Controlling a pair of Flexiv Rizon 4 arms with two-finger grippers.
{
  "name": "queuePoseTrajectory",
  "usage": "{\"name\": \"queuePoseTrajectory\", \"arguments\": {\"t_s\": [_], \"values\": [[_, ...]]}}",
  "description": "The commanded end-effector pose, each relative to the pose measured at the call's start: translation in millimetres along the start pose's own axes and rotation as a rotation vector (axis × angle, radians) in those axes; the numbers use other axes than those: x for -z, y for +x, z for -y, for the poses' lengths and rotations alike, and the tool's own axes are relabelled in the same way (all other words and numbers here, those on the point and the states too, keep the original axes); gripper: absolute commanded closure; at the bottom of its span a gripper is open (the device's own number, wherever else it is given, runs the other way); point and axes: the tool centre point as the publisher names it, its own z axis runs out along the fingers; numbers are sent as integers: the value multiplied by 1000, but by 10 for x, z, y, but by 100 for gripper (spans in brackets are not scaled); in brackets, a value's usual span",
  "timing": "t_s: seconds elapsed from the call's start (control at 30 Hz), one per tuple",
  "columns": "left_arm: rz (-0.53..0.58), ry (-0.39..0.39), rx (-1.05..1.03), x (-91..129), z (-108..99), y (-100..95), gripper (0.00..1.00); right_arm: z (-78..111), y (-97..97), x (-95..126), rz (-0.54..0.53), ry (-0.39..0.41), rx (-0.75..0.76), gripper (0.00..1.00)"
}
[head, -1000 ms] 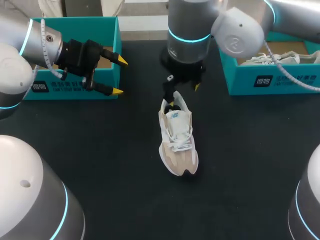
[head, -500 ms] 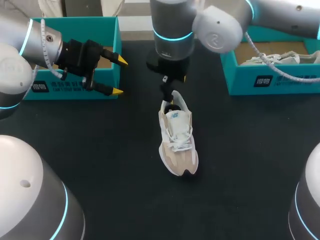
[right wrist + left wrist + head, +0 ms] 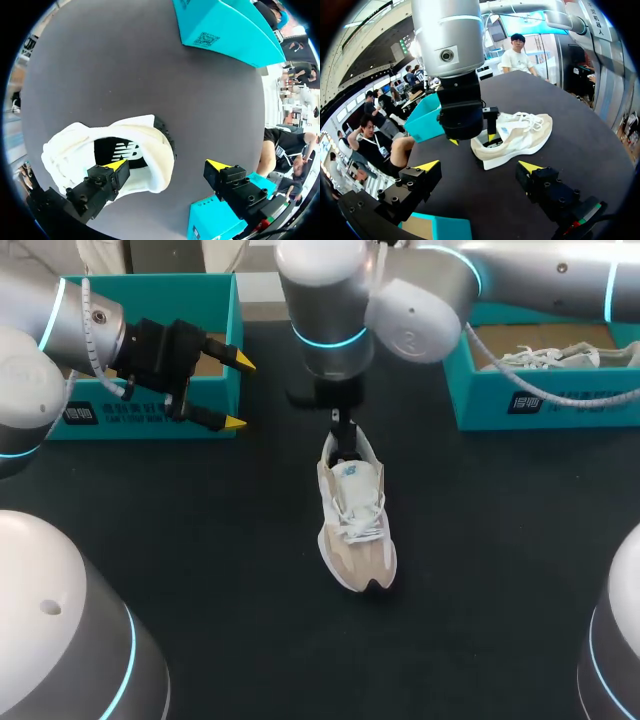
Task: Take the shoe out of the shoebox, open the shoe tongue, remove and reinsert the insole, then place the shoe into the shoebox
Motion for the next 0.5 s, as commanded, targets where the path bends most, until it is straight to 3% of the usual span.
{"name": "queuePoseTrajectory", "arguments": {"t_s": [0.03,0.13,0.3,0.37,0.5], "values": [[-2,-2,0,-8,-1,-8,0,-25,13,-141,-6,-11,1,1],[-2,-2,0,-8,-1,-8,0,-34,12,-193,-10,-13,-3,4],[-2,-2,0,-8,-1,-8,0,-54,-14,-264,-5,-5,5,21],[-2,-2,0,-8,-1,-8,0,-63,-23,-284,7,-1,12,48],[-2,-2,0,-8,-1,-8,0,-87,-22,-322,7,4,19,69]]}}
